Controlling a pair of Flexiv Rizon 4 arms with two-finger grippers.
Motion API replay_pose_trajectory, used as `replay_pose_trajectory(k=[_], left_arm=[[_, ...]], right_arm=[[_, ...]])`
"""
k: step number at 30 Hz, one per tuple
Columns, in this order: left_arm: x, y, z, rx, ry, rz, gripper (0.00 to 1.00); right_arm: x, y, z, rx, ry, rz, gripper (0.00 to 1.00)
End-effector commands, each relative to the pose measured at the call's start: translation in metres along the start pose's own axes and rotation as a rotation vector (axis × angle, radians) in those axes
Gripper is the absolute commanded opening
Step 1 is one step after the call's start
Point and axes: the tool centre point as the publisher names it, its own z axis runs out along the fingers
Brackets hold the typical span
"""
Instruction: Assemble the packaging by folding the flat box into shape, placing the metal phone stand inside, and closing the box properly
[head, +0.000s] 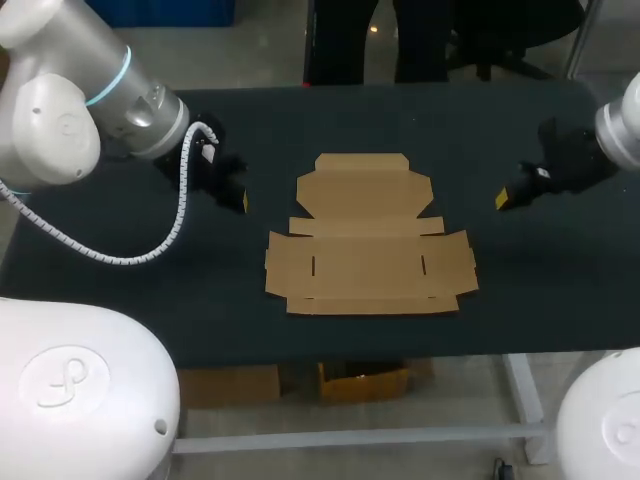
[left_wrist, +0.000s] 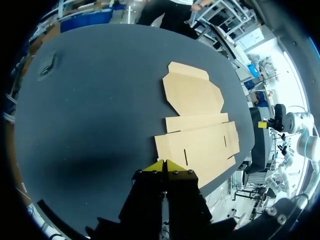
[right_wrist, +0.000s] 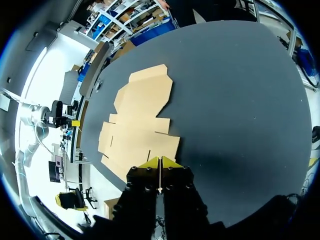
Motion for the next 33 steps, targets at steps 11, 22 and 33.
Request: replay_pose_trajectory(k=[11,22,33], left_arm=[[0.001,0.000,-0.001,-0.002,-0.008,-0.002,0.00],[0.000,-0.010,0.016,-0.005,-0.023,0.045,0.00],[0.004,-0.017,0.038,0.017,-0.035,0.090,0.00]], right_arm=[[0.000,0.000,-0.002,0.003,0.004,0.000,0.00],[-0.005,0.006,0.007,-0.019,0.001,-0.017,0.00],[-0.013,0.009,0.023,-0.039,0.012,-0.073,0.00]])
